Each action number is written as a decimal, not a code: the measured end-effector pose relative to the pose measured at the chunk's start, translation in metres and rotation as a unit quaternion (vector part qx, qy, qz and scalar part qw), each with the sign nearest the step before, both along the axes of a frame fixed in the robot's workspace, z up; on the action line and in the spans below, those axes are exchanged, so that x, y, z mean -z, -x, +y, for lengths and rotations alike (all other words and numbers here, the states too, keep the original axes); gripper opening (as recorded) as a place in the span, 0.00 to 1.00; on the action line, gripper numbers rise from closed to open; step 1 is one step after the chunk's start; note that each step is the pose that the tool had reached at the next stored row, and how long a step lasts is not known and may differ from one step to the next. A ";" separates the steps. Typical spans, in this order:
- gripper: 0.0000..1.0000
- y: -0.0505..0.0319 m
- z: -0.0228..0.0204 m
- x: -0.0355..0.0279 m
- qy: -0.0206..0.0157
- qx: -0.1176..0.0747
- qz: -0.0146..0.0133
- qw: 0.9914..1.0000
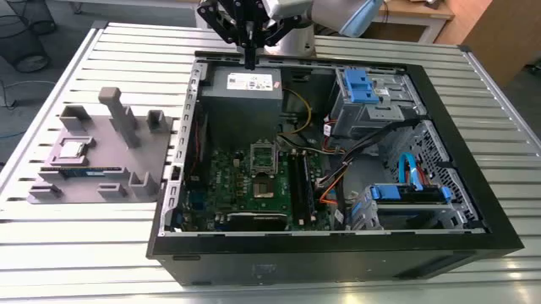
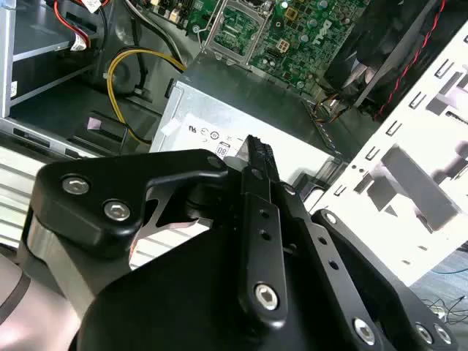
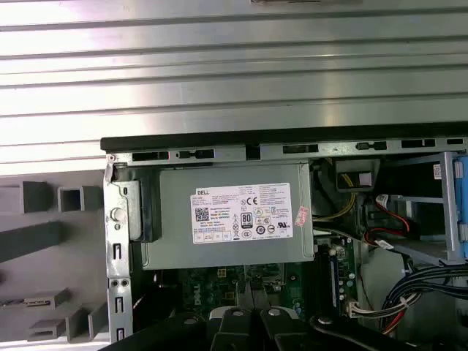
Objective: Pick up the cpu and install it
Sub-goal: 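Reach for the cpu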
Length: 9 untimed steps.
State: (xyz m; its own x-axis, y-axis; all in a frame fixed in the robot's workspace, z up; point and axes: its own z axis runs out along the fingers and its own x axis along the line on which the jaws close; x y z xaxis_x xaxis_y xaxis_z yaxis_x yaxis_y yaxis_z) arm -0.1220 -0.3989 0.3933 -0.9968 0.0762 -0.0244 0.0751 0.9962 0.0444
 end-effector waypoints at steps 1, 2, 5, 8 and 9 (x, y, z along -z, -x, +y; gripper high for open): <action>0.11 0.0000 0.0000 0.0000 0.000 0.000 0.000 1.000; 0.11 0.0000 0.0000 0.0000 0.000 0.000 0.000 1.000; 0.11 0.0000 0.0000 0.0000 0.000 0.000 0.000 1.000; 0.11 0.0000 0.0000 0.0000 0.000 0.000 0.000 1.000; 0.11 0.0000 0.0000 0.0000 0.000 0.000 0.000 1.000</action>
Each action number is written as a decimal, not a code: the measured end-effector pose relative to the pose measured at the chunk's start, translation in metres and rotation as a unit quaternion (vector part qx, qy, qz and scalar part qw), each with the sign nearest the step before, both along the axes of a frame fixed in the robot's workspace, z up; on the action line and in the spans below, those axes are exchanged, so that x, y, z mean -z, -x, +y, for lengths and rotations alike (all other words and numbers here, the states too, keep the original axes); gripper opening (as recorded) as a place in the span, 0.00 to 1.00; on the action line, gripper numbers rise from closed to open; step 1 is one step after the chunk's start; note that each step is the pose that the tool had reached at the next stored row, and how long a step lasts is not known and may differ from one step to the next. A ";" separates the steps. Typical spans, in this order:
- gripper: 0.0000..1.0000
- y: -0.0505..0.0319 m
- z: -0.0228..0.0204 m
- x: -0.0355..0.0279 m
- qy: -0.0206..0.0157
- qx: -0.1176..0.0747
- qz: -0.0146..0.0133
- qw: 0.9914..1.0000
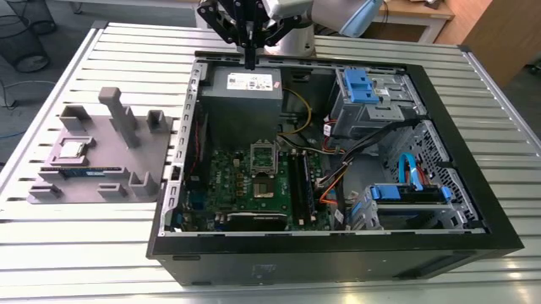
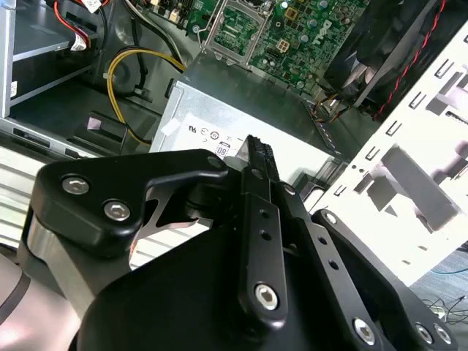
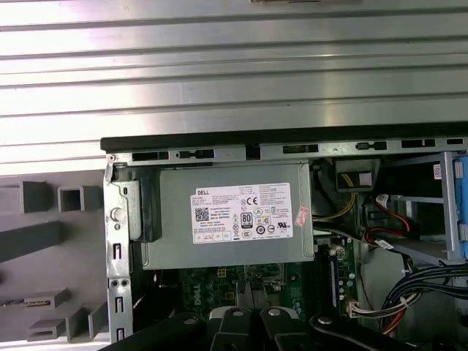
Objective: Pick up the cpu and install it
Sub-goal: 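Reach for the cpu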
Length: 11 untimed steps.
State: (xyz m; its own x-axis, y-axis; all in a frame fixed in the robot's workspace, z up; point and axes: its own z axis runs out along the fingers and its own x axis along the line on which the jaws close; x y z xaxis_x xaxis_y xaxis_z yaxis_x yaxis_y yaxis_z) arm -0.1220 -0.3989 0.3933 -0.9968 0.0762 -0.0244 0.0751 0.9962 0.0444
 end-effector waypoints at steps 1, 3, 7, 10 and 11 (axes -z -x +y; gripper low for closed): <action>0.11 0.0000 0.0000 0.0000 0.000 0.000 0.000 1.000; 0.11 0.0002 0.0001 0.0000 0.000 0.000 0.000 1.000; 0.11 0.0035 0.0000 0.0001 0.000 0.000 0.000 1.000; 0.11 0.0050 0.0000 0.0001 0.000 0.000 0.000 1.000; 0.11 0.0053 0.0000 0.0001 0.000 0.000 0.000 1.000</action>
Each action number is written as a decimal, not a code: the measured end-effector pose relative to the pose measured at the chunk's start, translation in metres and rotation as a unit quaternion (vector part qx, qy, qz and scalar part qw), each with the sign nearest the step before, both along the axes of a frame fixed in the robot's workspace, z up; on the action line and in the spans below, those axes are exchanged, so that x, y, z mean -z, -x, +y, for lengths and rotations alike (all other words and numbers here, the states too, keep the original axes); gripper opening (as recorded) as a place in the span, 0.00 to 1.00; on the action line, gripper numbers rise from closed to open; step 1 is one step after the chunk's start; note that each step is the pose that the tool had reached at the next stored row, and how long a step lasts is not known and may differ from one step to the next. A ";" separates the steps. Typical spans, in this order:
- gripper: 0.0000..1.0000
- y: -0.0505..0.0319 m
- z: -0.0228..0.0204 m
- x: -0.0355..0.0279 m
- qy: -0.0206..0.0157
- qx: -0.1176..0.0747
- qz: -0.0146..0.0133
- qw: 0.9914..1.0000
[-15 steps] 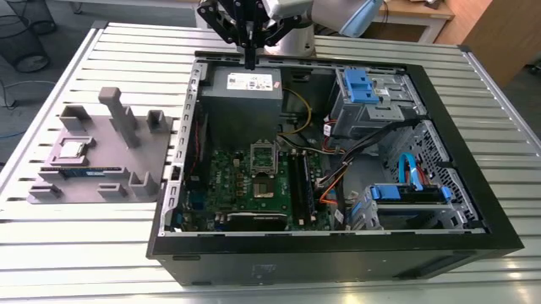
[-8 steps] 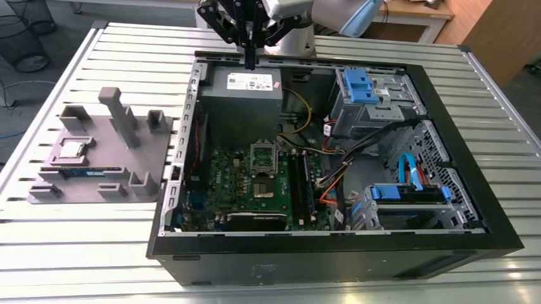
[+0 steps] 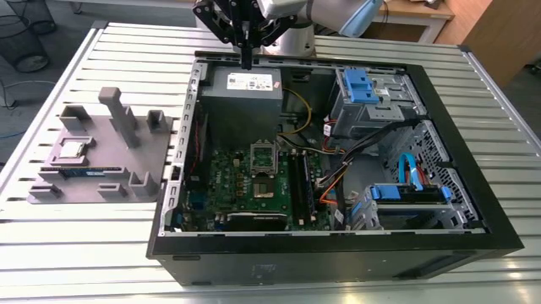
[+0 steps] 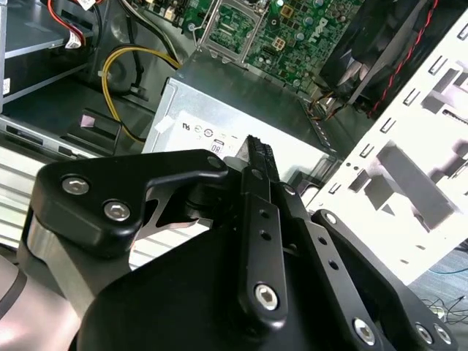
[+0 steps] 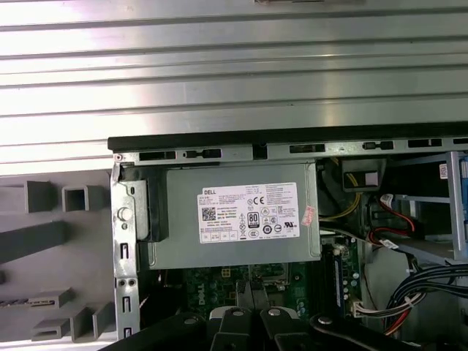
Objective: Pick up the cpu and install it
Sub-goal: 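Reach for the cpu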
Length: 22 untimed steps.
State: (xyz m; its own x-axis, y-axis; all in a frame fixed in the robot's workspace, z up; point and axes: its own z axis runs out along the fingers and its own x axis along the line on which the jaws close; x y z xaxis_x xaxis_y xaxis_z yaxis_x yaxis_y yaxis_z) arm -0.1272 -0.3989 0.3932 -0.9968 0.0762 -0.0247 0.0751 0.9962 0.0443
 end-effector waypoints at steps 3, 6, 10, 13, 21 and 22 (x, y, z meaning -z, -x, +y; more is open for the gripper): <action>0.11 0.0006 0.0000 0.0000 0.000 0.000 0.000 1.000; 0.11 0.0010 0.0000 0.0000 0.000 0.000 0.000 1.000; 0.11 0.0028 0.0000 0.0001 0.000 0.000 0.000 1.000; 0.11 0.0050 0.0000 0.0002 0.000 0.000 0.000 1.000; 0.11 0.0099 0.0000 0.0002 0.000 0.000 0.000 1.000; 0.11 0.0105 0.0000 0.0003 0.000 0.000 0.000 1.000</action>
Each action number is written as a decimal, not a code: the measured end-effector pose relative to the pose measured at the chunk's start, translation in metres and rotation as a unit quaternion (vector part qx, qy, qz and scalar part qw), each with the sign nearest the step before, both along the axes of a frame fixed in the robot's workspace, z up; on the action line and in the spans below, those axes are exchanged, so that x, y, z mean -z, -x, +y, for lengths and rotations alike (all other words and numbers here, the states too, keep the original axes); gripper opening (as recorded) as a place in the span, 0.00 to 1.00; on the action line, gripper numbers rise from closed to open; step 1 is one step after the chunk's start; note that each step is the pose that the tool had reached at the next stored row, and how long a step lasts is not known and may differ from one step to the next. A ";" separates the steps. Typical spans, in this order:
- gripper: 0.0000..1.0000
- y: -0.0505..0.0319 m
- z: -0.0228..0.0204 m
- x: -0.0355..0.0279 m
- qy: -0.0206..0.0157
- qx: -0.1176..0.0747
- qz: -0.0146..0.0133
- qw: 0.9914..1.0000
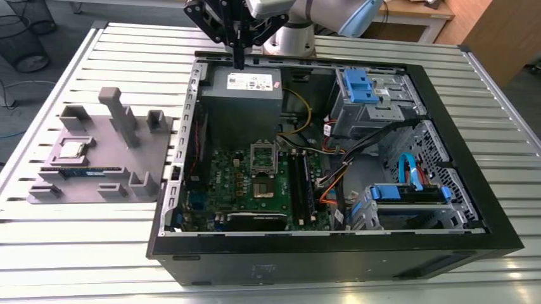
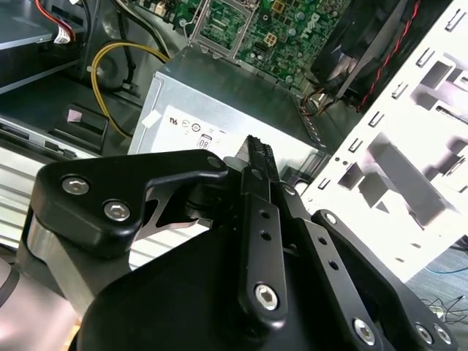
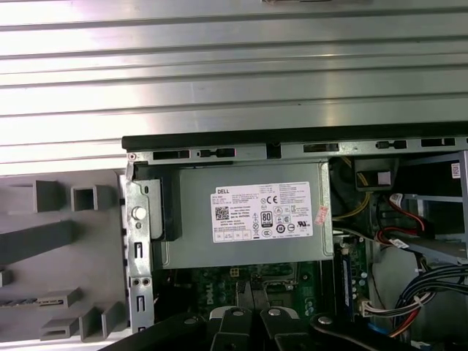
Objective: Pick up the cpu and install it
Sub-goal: 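Reach for the cpu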
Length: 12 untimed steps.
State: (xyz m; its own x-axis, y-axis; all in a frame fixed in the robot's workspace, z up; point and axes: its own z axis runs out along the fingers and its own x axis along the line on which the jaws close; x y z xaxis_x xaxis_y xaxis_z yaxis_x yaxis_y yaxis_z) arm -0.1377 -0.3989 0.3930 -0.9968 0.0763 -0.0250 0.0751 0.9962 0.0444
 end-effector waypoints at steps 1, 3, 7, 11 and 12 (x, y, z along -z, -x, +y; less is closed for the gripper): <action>0.11 0.0005 0.0000 0.0000 0.000 0.000 0.000 1.000; 0.11 0.0007 0.0000 0.0000 0.000 0.000 0.000 1.000; 0.11 0.0007 0.0000 0.0000 0.000 0.000 0.000 1.000; 0.11 0.0013 0.0000 0.0000 0.000 0.000 0.000 1.000; 0.11 0.0019 0.0000 0.0000 0.000 0.000 0.000 1.000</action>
